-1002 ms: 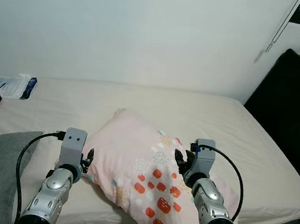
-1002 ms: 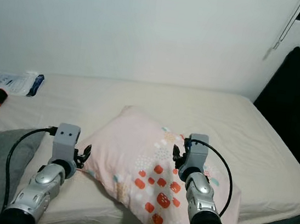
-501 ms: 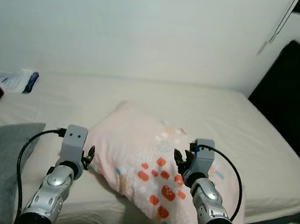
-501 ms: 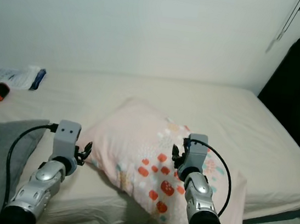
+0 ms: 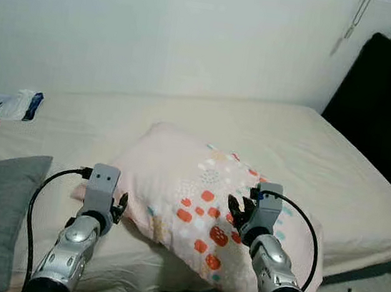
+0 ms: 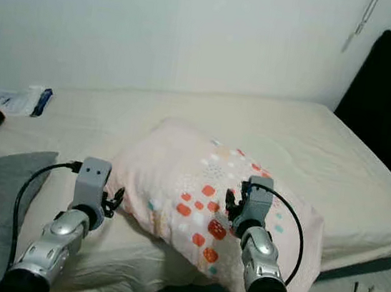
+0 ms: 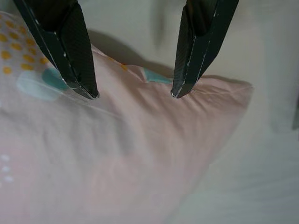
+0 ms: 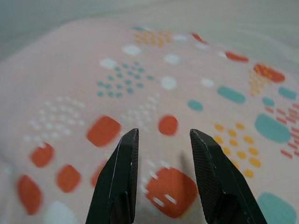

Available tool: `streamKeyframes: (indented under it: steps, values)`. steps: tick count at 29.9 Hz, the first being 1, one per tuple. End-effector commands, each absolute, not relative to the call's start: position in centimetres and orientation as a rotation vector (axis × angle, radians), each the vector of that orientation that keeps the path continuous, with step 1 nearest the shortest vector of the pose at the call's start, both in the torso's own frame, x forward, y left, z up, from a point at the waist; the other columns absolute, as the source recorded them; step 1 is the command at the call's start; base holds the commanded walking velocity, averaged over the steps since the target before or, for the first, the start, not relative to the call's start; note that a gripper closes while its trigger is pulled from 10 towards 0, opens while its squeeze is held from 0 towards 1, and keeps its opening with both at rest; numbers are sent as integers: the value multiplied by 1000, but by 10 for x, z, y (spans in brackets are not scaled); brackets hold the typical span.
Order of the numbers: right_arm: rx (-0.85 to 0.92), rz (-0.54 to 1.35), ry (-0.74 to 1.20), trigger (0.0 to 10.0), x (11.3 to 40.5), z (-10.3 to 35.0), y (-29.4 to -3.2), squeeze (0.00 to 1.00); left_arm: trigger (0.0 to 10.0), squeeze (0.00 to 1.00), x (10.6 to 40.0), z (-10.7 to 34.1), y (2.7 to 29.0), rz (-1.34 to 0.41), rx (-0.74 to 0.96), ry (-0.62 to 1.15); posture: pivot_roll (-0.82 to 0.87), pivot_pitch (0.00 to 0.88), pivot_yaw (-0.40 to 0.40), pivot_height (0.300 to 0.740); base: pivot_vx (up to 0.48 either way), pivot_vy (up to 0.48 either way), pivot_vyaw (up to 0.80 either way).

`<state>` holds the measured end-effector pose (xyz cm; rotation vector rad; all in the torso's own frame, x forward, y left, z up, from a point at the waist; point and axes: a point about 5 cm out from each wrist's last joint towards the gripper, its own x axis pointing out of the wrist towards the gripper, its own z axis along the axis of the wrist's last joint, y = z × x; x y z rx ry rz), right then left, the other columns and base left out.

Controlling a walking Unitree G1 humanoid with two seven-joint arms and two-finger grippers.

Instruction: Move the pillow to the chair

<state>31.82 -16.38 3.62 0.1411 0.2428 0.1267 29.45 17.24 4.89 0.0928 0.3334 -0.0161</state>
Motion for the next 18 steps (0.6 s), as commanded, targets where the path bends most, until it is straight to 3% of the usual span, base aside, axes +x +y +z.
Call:
streamKeyframes:
  steps: [1,18]
  values:
    - [143,115,243,10000,317,35,-164,0,10000,0,294,49,175,-14,104,344,26,0,-52,615,0,0,0]
    - [161,110,226,10000,318,37,-164,0,10000,0,292,48,179,-4,41,362,23,0,-51,600,0,0,0]
